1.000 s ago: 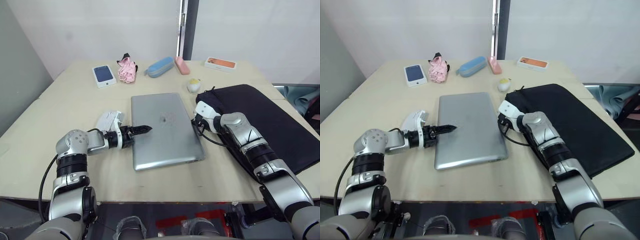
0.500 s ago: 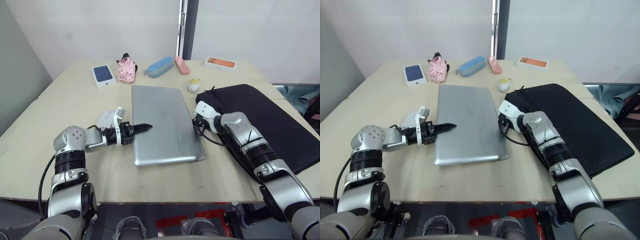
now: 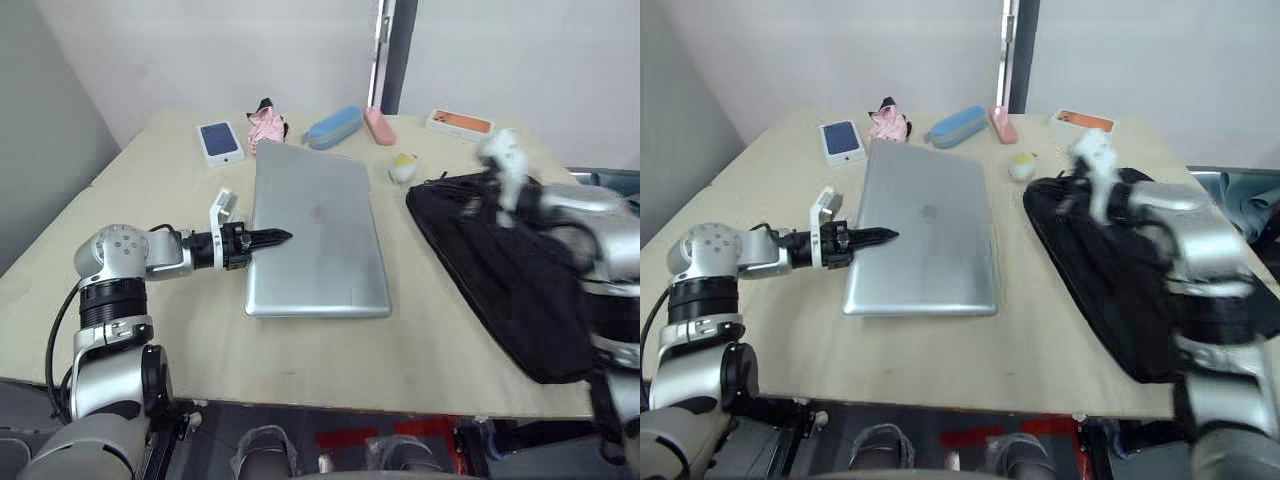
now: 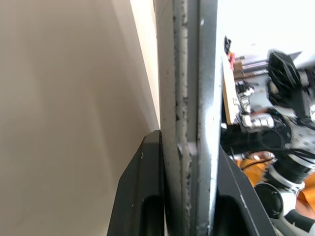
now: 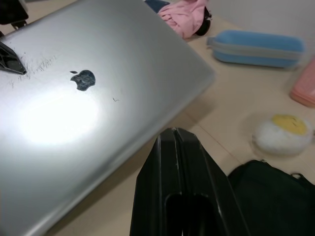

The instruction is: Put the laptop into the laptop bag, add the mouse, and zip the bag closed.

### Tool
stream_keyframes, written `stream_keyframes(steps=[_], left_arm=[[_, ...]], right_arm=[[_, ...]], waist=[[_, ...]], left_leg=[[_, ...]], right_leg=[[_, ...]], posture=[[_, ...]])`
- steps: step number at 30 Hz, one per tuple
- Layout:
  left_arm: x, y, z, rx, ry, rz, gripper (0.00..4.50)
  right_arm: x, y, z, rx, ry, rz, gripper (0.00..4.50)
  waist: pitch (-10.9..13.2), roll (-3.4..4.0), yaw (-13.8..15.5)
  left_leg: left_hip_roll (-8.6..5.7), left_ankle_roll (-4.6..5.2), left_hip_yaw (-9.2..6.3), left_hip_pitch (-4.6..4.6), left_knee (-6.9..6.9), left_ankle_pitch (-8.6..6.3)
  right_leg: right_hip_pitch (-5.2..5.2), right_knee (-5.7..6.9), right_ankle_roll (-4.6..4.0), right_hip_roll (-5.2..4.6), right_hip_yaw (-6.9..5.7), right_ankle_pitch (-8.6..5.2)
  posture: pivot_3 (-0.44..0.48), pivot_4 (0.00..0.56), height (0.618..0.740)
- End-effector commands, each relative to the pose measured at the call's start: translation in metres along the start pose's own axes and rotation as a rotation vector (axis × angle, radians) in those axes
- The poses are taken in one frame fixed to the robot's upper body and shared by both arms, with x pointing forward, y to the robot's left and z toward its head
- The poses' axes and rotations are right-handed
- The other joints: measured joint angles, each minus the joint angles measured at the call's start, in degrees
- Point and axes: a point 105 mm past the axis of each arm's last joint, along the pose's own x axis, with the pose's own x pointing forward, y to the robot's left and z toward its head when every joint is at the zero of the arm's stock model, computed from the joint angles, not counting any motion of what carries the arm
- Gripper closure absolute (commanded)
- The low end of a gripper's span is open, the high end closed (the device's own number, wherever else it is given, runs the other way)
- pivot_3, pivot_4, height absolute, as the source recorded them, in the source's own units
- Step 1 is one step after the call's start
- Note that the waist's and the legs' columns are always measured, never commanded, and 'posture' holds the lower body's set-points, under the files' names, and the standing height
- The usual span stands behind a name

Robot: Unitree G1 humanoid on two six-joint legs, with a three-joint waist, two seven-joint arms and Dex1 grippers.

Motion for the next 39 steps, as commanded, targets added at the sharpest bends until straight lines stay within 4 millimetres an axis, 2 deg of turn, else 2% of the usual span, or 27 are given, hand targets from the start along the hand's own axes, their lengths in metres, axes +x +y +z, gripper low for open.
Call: stream_keyframes(steps=[1,3,4,7,10,13,19,23,26,30,39], left_arm=[[-0.005,-0.025,0.011,0.091,-0.046,-0.072,4.2],[-0.004,-0.028,0.015,0.093,-0.059,-0.078,4.2],[-0.003,-0.031,0.017,0.1,-0.064,-0.094,4.2],[0.001,-0.044,0.025,0.102,-0.084,-0.152,4.2],[0.007,-0.05,0.024,0.114,-0.061,-0.178,4.2],[0.012,-0.048,0.022,0.103,-0.04,-0.166,4.2],[0.01,-0.056,0.028,0.128,-0.044,-0.181,4.2],[0.007,-0.069,0.027,0.179,-0.03,-0.21,4.2],[0.003,-0.066,0.025,0.176,-0.021,-0.191,4.2],[-0.001,-0.064,0.025,0.167,-0.036,-0.183,4.2],[-0.004,-0.057,0.017,0.14,-0.061,-0.158,4.2]], right_arm=[[-0.046,0.009,0.014,-0.002,-0.008,-0.05,3.36],[-0.062,0.019,0.01,0.022,0.023,-0.082,2.58],[-0.067,0.025,0.007,0.04,0.038,-0.084,2.35],[-0.076,0.045,-0.004,0.044,0.102,-0.074,1.43],[-0.078,0.057,-0.012,0.021,0.161,-0.064,1.43],[-0.073,0.053,-0.019,0.001,0.203,-0.094,1.43],[-0.057,0.025,-0.042,-0.014,0.287,-0.278,1.43],[-0.024,0.011,-0.076,-0.042,0.378,-0.323,1.43],[-0.006,0.0,-0.08,-0.028,0.373,-0.338,1.43],[0.011,0.001,-0.088,-0.028,0.392,-0.302,1.43],[0.022,0.008,-0.097,-0.014,0.404,-0.268,1.43]], waist=[[0.0,0.0,0.24],[0.01,0.01,-0.01],[0.01,0.01,-0.04],[0.03,0.03,-0.15],[0.04,0.05,-0.59],[0.04,0.05,-0.72],[0.06,0.08,-0.85],[0.06,0.08,-0.97],[0.1,0.16,-1.03],[0.14,0.21,-0.86],[0.15,0.21,-0.79]], left_leg=[[-0.01,0.0,0.0,-0.01,0.0,-0.01],[0.03,-0.04,0.01,0.06,0.02,-0.02],[0.03,-0.2,0.04,0.11,0.03,-0.12],[0.04,-0.44,0.06,0.14,0.15,-0.25],[0.04,-0.42,0.09,0.15,0.39,-0.25],[0.03,-0.42,0.11,0.17,0.44,-0.25],[0.03,-0.43,0.1,0.12,0.42,-0.24],[0.03,-0.45,0.08,0.09,0.4,-0.24],[0.01,-0.46,0.09,0.11,0.43,-0.24],[-0.01,-0.46,0.08,0.1,0.44,-0.24],[-0.01,-0.46,0.02,0.04,0.5,-0.24]], right_leg=[[0.0,-0.02,0.13,0.0,0.0,0.08],[0.01,0.05,0.09,0.01,0.03,0.05],[0.02,0.09,-0.09,0.01,0.07,-0.05],[0.04,0.27,-0.13,-0.01,0.13,-0.07],[0.03,0.35,-0.07,-0.02,0.22,-0.02],[0.05,0.39,-0.06,-0.04,0.27,-0.02],[-0.02,0.39,-0.05,-0.02,0.25,-0.01],[-0.03,0.36,-0.05,-0.01,0.21,-0.01],[-0.03,0.43,-0.05,-0.03,0.23,-0.01],[-0.04,0.5,-0.05,-0.02,0.22,-0.01],[-0.05,0.55,0.08,-0.01,0.17,0.06]], posture=[[0.0,0.15,0.74],[0.0,0.15,0.74],[0.0,0.15,0.74],[0.0,0.15,0.74],[0.0,0.15,0.74],[0.0,0.15,0.74],[0.0,0.15,0.74],[0.0,0.15,0.74],[0.0,0.15,0.74],[0.0,0.15,0.74],[0.0,0.15,0.74]])
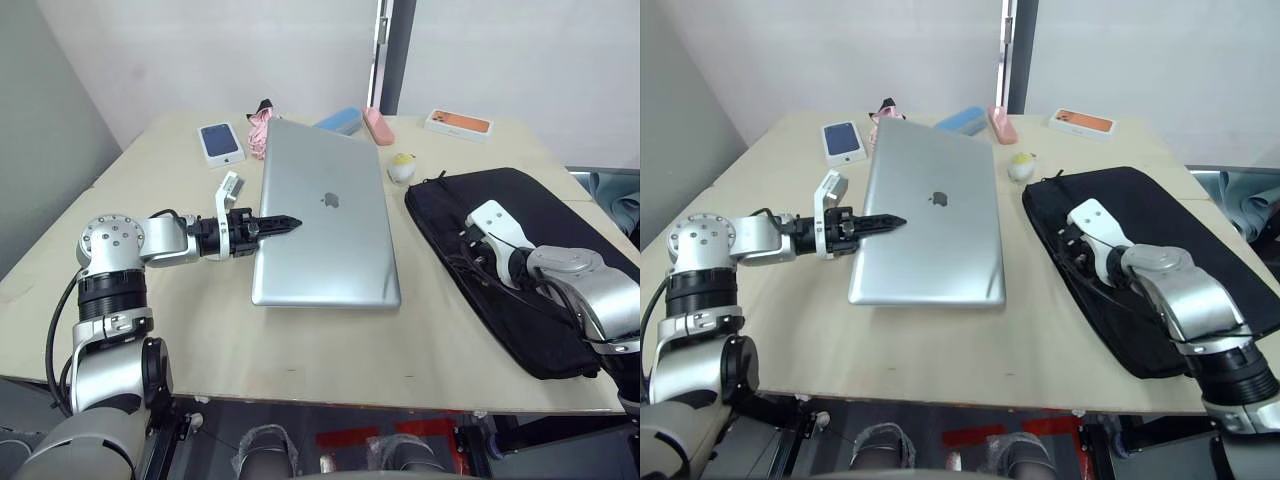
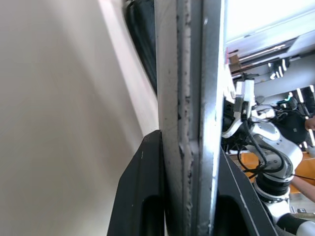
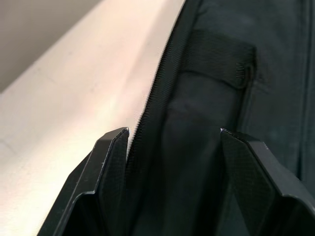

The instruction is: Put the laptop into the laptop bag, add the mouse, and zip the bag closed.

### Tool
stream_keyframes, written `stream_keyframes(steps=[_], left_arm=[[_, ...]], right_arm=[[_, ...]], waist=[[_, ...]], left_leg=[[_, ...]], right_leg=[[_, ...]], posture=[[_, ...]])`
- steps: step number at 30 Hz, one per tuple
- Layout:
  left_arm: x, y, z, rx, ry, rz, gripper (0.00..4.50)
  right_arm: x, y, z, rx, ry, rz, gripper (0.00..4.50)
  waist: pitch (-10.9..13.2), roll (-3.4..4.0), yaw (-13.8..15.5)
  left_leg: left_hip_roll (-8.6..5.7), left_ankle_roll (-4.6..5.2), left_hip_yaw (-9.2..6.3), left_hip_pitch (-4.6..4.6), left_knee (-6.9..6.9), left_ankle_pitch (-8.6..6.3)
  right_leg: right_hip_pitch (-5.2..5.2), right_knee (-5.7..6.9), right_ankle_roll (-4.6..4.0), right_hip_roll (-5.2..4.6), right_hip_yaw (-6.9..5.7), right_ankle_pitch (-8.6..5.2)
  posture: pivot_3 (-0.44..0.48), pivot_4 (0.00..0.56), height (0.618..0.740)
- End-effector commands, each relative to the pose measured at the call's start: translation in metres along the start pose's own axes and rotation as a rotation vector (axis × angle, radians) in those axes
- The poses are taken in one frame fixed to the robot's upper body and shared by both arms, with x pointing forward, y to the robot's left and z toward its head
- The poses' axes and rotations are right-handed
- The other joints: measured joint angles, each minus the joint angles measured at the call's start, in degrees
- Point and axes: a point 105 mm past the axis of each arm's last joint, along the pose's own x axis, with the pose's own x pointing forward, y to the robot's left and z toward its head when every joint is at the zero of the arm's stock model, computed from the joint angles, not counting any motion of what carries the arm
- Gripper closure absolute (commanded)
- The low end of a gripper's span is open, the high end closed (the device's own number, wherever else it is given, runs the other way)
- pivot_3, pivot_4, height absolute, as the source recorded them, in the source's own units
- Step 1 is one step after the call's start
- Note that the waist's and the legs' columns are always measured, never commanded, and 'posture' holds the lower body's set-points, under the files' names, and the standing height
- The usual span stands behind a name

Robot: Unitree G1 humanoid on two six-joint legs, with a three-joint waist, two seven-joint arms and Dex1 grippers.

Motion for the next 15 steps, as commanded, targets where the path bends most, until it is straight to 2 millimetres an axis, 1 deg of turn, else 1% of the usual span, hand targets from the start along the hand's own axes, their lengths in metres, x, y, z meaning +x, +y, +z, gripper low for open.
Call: stream_keyframes(steps=[1,8,9,11,12,15], left_arm=[[-0.012,-0.031,0.016,0.082,-0.08,-0.122,4.2],[-0.009,-0.031,0.018,0.071,-0.101,-0.107,4.2],[-0.009,-0.031,0.019,0.069,-0.105,-0.108,4.2],[-0.008,-0.031,0.019,0.068,-0.109,-0.109,4.2],[-0.007,-0.032,0.019,0.067,-0.11,-0.109,4.2],[-0.005,-0.032,0.019,0.062,-0.114,-0.116,4.2]], right_arm=[[0.0,-0.001,0.009,-0.029,-0.031,-0.016,1.43],[0.011,-0.001,-0.005,-0.017,0.002,-0.015,1.43],[0.011,-0.002,-0.008,-0.011,0.006,-0.019,1.95],[0.012,-0.004,-0.011,-0.003,0.009,-0.022,2.54],[0.013,-0.005,-0.011,-0.002,0.009,-0.022,2.93],[0.013,-0.005,-0.016,0.0,0.015,-0.02,3.9]], waist=[[0.01,-0.01,-0.04],[0.01,-0.01,-0.15],[0.01,-0.01,-0.15],[0.01,-0.01,-0.15],[0.0,-0.01,-0.16],[0.01,-0.01,-0.17]], left_leg=[[0.0,0.0,0.0,0.0,0.05,0.0],[0.0,0.0,-0.01,0.03,0.24,0.0],[0.0,0.0,-0.01,0.02,0.24,0.0],[0.0,0.01,-0.01,0.01,0.27,0.0],[0.0,0.01,-0.02,0.01,0.27,0.0],[0.0,0.01,-0.02,0.03,0.28,0.0]], right_leg=[[0.0,0.04,-0.04,0.0,0.01,-0.02],[0.02,0.21,-0.07,-0.01,0.05,-0.04],[0.01,0.22,-0.07,-0.01,0.04,-0.04],[0.02,0.22,-0.06,-0.01,0.04,-0.04],[0.02,0.23,-0.06,-0.01,0.04,-0.04],[0.02,0.26,-0.07,-0.01,0.05,-0.04]], posture=[[0.0,0.15,0.74],[0.0,0.15,0.74],[0.0,0.15,0.74],[0.0,0.15,0.74],[0.0,0.15,0.74],[0.0,0.15,0.74]])
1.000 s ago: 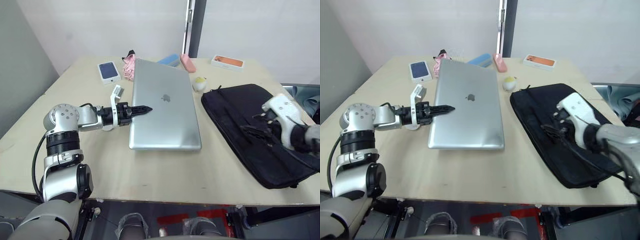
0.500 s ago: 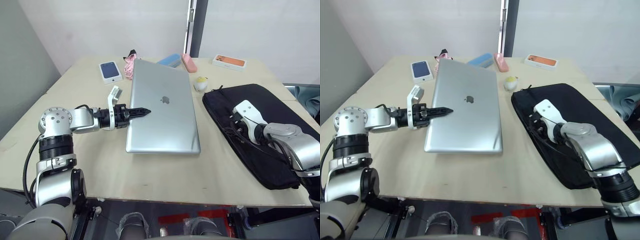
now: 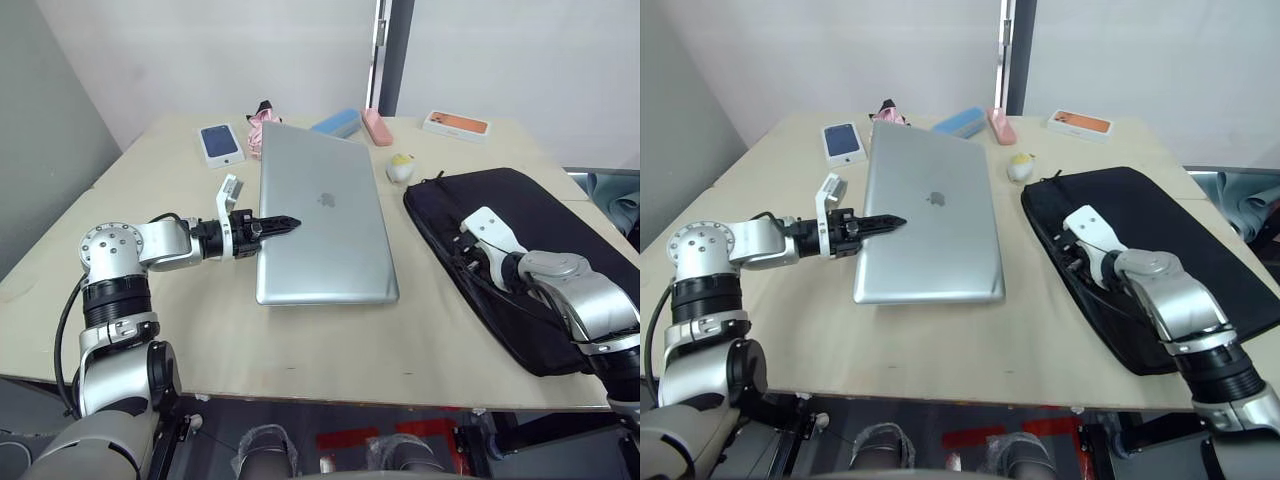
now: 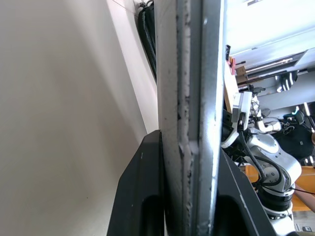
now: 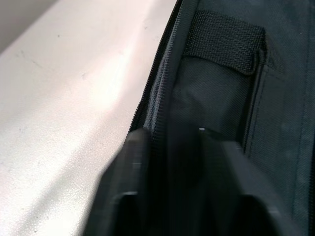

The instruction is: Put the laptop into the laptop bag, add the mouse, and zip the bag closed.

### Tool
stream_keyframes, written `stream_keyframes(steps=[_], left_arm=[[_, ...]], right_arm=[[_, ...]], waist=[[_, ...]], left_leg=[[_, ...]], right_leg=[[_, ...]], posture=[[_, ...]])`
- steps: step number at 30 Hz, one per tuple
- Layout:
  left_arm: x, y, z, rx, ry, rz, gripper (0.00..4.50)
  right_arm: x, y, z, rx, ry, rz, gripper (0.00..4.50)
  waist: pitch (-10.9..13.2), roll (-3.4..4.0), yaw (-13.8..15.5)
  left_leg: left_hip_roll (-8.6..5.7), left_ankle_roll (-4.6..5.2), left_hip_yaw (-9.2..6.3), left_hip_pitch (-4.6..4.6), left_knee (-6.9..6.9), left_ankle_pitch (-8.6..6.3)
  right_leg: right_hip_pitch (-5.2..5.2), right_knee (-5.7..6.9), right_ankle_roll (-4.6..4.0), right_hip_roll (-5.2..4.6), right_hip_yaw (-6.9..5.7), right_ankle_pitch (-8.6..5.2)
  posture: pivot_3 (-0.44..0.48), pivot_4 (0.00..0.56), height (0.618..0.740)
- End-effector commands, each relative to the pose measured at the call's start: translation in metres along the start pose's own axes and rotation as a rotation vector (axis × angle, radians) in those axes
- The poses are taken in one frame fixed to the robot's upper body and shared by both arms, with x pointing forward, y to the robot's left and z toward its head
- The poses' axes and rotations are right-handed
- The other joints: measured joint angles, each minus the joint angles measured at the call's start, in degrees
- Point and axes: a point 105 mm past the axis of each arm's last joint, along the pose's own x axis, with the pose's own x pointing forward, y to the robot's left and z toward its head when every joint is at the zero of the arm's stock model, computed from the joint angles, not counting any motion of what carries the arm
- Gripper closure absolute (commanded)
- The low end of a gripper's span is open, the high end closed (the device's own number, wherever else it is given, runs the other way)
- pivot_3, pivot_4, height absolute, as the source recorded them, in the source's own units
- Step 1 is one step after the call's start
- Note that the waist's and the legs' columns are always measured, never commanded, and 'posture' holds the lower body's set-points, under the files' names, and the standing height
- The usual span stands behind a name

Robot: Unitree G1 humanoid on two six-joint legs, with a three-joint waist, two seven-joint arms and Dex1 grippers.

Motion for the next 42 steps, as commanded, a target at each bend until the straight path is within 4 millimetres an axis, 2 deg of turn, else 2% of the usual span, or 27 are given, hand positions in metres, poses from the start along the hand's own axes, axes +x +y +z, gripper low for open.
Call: stream_keyframes(steps=[1,2,8,11,15,19,22,27,32,36,42], left_arm=[[-0.006,-0.036,0.016,0.077,-0.067,-0.158,4.2],[-0.005,-0.036,0.016,0.074,-0.067,-0.16,4.2],[0.002,-0.038,0.012,0.049,-0.044,-0.186,4.2],[0.009,-0.037,0.003,0.034,-0.012,-0.199,4.2],[0.013,-0.033,-0.002,-0.003,-0.011,-0.204,4.2],[0.021,-0.031,-0.01,-0.045,-0.009,-0.224,4.2],[0.029,-0.033,-0.015,-0.07,-0.018,-0.245,4.2],[0.042,-0.042,-0.013,-0.172,-0.089,-0.316,4.2],[0.048,-0.052,-0.014,-0.292,-0.15,-0.352,4.2],[0.05,-0.053,-0.016,-0.319,-0.183,-0.343,4.2],[0.059,-0.055,-0.037,-0.305,-0.126,-0.319,4.2]], right_arm=[[-0.001,-0.003,-0.007,0.017,0.004,-0.008,4.26],[-0.001,-0.003,-0.008,0.022,0.005,-0.006,4.46],[-0.003,0.0,-0.007,0.055,-0.012,0.005,4.46],[-0.008,-0.005,0.0,0.078,-0.034,-0.013,4.46],[-0.03,-0.021,0.033,0.157,-0.141,-0.016,4.46],[-0.053,-0.024,0.065,0.229,-0.243,0.069,4.46],[-0.062,-0.031,0.075,0.263,-0.255,0.084,4.46],[-0.066,-0.037,0.086,0.349,-0.267,0.116,4.46],[-0.061,-0.038,0.086,0.387,-0.25,0.109,4.46],[-0.056,-0.034,0.082,0.397,-0.236,0.11,4.46],[-0.055,-0.033,0.086,0.398,-0.25,0.109,4.46]], waist=[[0.0,0.0,0.0],[0.0,0.0,0.02],[0.0,0.0,0.07],[0.0,0.0,0.11],[0.0,0.0,0.05],[0.0,0.0,-0.14],[0.0,0.0,-0.02],[0.0,-0.01,0.19],[0.0,-0.01,0.33],[0.01,-0.02,0.26],[0.01,-0.02,0.23]], left_leg=[[0.0,0.0,0.0,0.0,0.01,0.0],[0.0,0.0,0.0,0.0,0.03,0.0],[0.0,0.01,-0.02,0.0,0.12,0.0],[0.0,0.01,-0.03,-0.01,0.17,0.0],[-0.02,0.03,-0.03,-0.02,0.2,0.0],[-0.03,0.03,-0.02,0.0,0.21,0.0],[-0.02,0.03,-0.02,0.0,0.22,0.0],[-0.04,0.05,-0.04,-0.03,0.28,0.02],[-0.05,0.05,-0.04,-0.12,0.3,0.01],[-0.05,0.07,-0.05,-0.16,0.3,0.02],[-0.06,0.08,-0.04,-0.14,0.34,0.03]], right_leg=[[0.0,0.01,0.0,0.0,0.0,0.0],[0.01,0.02,0.0,0.0,0.0,0.0],[0.02,0.08,0.0,0.0,0.01,0.0],[0.01,0.14,0.0,0.0,0.0,0.0],[0.0,0.16,0.01,0.0,0.02,0.0],[0.0,0.23,0.01,0.0,0.07,0.0],[0.0,0.22,0.01,0.02,0.05,0.0],[0.0,0.24,0.02,0.0,0.05,0.01],[0.0,0.24,0.03,0.02,0.05,0.02],[-0.01,0.24,0.08,0.02,0.03,0.05],[-0.01,0.24,0.1,0.0,0.05,0.06]], posture=[[0.0,0.15,0.74],[0.0,0.15,0.74],[0.0,0.15,0.74],[0.0,0.15,0.74],[0.0,0.15,0.74],[0.0,0.15,0.74],[0.0,0.15,0.74],[0.0,0.15,0.74],[0.0,0.15,0.74],[0.0,0.15,0.74],[0.0,0.15,0.74]])
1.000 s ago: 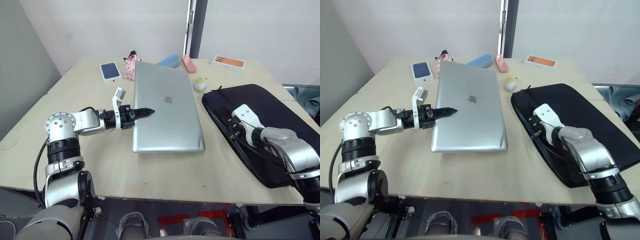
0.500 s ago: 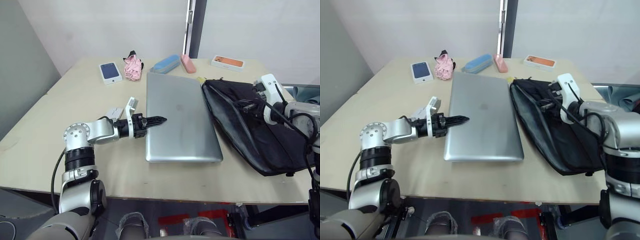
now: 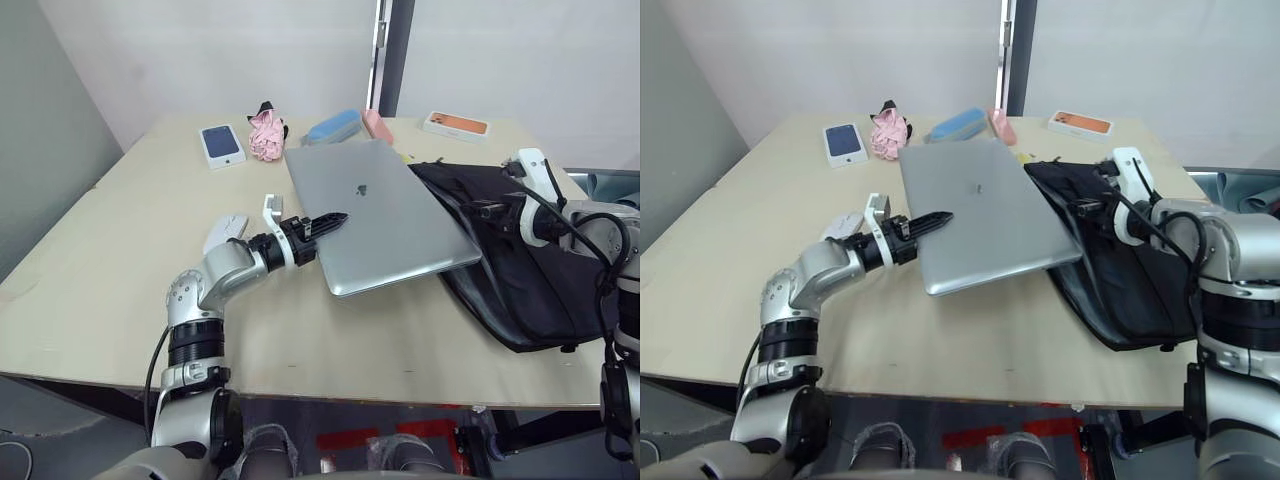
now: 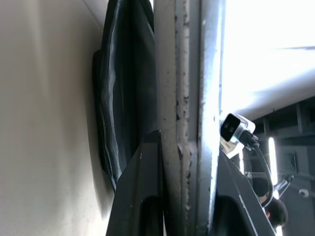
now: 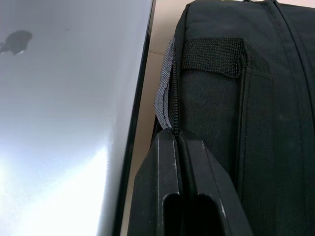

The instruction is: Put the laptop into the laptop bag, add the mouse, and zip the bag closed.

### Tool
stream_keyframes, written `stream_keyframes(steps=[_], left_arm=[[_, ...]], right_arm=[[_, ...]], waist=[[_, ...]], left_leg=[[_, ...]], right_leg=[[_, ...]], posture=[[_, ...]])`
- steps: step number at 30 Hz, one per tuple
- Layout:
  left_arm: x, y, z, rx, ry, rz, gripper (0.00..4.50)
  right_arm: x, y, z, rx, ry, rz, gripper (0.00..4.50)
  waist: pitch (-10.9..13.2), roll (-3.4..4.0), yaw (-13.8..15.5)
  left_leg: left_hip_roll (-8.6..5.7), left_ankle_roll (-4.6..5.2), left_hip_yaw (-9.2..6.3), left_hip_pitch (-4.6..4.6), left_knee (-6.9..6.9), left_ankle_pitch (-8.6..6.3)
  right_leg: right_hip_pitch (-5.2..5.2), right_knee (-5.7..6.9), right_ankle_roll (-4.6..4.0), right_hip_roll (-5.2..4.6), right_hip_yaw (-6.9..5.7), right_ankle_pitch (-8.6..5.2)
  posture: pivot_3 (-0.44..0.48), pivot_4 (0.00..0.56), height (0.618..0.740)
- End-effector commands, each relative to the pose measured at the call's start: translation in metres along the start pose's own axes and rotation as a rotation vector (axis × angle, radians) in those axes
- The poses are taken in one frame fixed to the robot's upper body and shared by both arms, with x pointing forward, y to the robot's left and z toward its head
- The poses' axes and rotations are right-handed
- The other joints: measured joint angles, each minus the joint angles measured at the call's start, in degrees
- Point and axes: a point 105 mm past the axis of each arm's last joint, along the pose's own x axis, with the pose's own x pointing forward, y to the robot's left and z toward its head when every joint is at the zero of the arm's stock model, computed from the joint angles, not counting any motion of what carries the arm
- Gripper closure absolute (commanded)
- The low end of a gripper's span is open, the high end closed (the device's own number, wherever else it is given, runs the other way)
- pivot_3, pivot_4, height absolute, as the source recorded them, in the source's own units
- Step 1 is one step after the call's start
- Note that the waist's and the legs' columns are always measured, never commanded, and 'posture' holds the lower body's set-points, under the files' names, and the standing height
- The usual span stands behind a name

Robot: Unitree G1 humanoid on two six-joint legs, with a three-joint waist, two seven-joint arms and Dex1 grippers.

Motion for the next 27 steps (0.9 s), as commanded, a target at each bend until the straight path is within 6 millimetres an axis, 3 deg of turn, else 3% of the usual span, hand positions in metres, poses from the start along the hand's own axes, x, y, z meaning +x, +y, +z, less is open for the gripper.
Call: stream_keyframes(steps=[1,7,21,27], left_arm=[[-0.002,-0.029,-0.016,0.096,0.069,-0.121,4.2],[-0.01,-0.011,-0.026,0.12,0.146,-0.057,4.2],[0.014,-0.016,-0.036,0.047,0.197,-0.101,4.2],[0.027,-0.019,-0.023,-0.001,0.154,-0.092,4.2]], right_arm=[[-0.006,0.004,0.016,-0.024,-0.068,0.007,4.46],[-0.005,0.008,0.018,-0.023,-0.075,0.022,4.46],[-0.005,0.014,0.02,-0.021,-0.083,0.034,4.46],[-0.003,0.031,0.018,0.023,-0.097,0.08,4.46]], waist=[[0.0,0.0,0.0],[0.0,0.0,-0.14],[0.0,0.0,-0.01],[0.0,0.0,-0.35]], left_leg=[[0.0,0.0,0.0,0.02,0.0,0.0],[0.01,-0.01,0.02,0.13,0.0,0.0],[-0.04,0.01,0.04,0.11,0.11,0.01],[-0.05,0.03,0.1,0.15,0.11,0.02]], right_leg=[[0.0,0.0,0.02,0.0,0.0,0.01],[0.0,0.03,0.12,0.0,0.02,0.06],[0.02,0.07,0.09,-0.01,0.08,0.05],[0.02,0.16,0.13,-0.01,0.16,0.08]], posture=[[0.0,0.15,0.74],[0.0,0.15,0.74],[0.0,0.15,0.74],[0.0,0.15,0.74]])
